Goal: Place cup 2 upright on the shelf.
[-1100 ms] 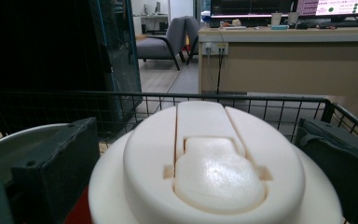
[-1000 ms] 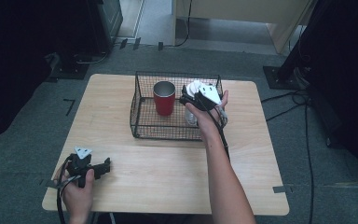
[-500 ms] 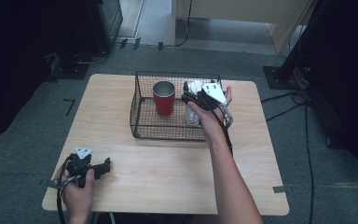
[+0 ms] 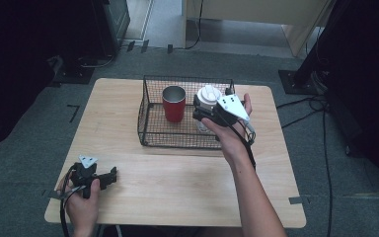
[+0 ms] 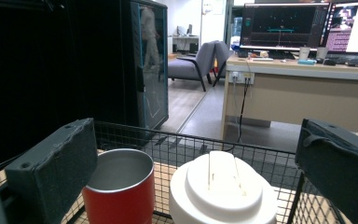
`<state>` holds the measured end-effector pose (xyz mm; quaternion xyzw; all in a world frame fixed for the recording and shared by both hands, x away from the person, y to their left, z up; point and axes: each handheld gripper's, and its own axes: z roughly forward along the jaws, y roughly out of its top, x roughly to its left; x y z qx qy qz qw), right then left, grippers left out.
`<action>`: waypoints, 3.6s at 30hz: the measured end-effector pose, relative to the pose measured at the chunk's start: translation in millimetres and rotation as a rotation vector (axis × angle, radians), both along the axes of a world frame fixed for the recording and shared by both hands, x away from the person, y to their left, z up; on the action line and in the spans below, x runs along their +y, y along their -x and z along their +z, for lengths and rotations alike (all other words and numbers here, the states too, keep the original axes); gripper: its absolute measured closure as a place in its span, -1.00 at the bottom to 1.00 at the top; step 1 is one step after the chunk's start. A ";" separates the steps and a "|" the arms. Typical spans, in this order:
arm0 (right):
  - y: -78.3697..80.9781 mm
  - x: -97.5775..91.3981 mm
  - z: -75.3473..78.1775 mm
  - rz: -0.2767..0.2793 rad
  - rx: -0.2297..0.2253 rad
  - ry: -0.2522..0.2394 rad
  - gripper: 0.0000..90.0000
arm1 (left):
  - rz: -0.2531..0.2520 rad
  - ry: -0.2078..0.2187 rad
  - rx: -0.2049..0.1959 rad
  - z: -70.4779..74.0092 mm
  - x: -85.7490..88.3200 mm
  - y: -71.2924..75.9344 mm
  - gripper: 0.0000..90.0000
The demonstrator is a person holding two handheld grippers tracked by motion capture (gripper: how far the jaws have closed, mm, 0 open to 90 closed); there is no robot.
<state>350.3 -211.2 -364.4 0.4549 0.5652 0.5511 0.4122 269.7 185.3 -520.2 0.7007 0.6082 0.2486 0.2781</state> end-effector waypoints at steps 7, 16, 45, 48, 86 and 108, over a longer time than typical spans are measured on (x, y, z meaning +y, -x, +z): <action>20.8 -10.2 -2.5 0.012 -0.008 0.014 -1.00 | 0.000 0.000 0.002 0.1 0.0 0.0 -1.00; 44.2 -31.6 -17.0 -0.005 -0.001 0.013 -1.00 | 0.000 0.000 0.000 0.0 0.0 0.0 -1.00; 106.0 -119.9 -71.7 -0.135 0.061 -0.007 -1.00 | -0.001 -0.001 -0.001 -0.2 0.1 0.1 -1.00; 111.3 -128.2 -79.4 -0.150 0.069 -0.001 -1.00 | -0.001 -0.001 -0.001 -0.2 0.1 0.1 -1.00; 162.3 -217.4 -158.6 -0.253 0.451 0.159 -1.00 | -0.002 -0.003 0.000 -0.2 0.1 0.2 -1.00; 149.6 -220.4 -164.1 -0.156 0.691 0.118 -0.86 | -0.002 -0.003 0.000 -0.2 0.1 0.3 -1.00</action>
